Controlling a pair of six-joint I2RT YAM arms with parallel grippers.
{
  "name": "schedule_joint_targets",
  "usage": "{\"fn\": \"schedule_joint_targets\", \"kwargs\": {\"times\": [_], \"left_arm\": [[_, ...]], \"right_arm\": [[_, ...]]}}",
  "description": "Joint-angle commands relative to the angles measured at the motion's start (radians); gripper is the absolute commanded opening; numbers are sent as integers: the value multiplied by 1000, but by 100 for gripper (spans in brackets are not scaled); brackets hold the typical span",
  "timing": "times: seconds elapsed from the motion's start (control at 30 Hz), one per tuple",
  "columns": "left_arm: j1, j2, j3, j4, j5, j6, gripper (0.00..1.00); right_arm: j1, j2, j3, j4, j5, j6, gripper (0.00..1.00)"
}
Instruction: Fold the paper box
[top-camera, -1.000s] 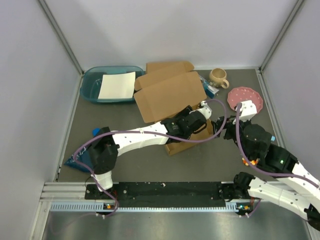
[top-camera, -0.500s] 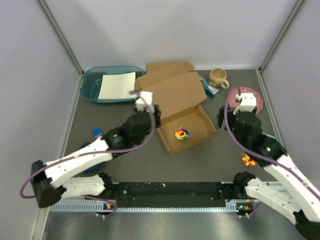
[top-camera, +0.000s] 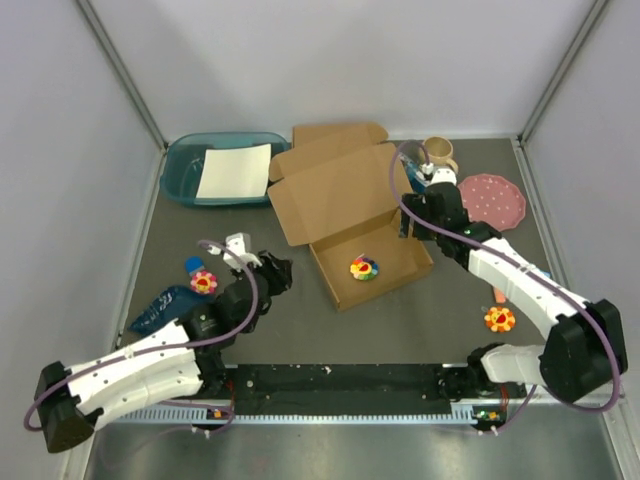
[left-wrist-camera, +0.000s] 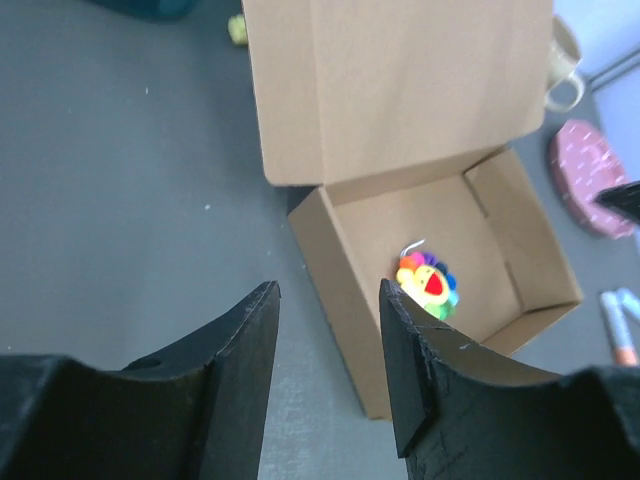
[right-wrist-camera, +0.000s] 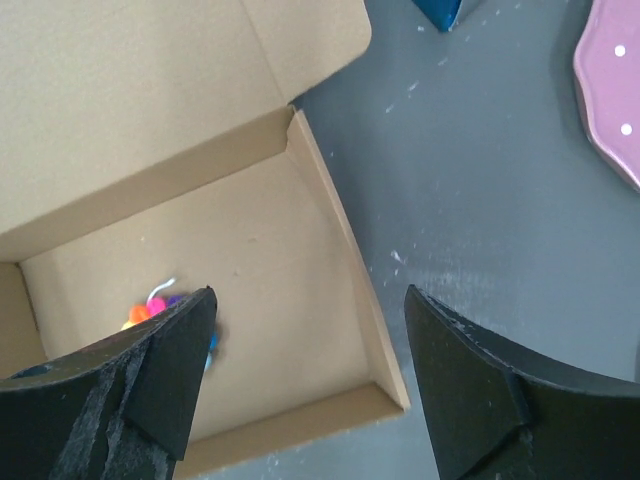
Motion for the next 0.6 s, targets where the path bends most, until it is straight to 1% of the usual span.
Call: {"fn": "schedule_joint_targets", "kwargs": {"times": [0.0,0.17,0.27,0.43,0.57], "left_arm": [[24,-98,5,18,-58,3,50],[72,-149,-34,14,-11,-4,50],[100,-149,-41,14,23,-3,50],[130,-126,-41,29,46,10,50],[143,-121,-37,24,46,27,50]], "right_arm": [[-15,70,46,129,9,-37,76],[-15,168,3,160,61,-32,74],[-15,184,-41,188,98,-28,73],[-26,242,-81,205,65,3,72],[-24,235,-116,202,14,96,68]]}}
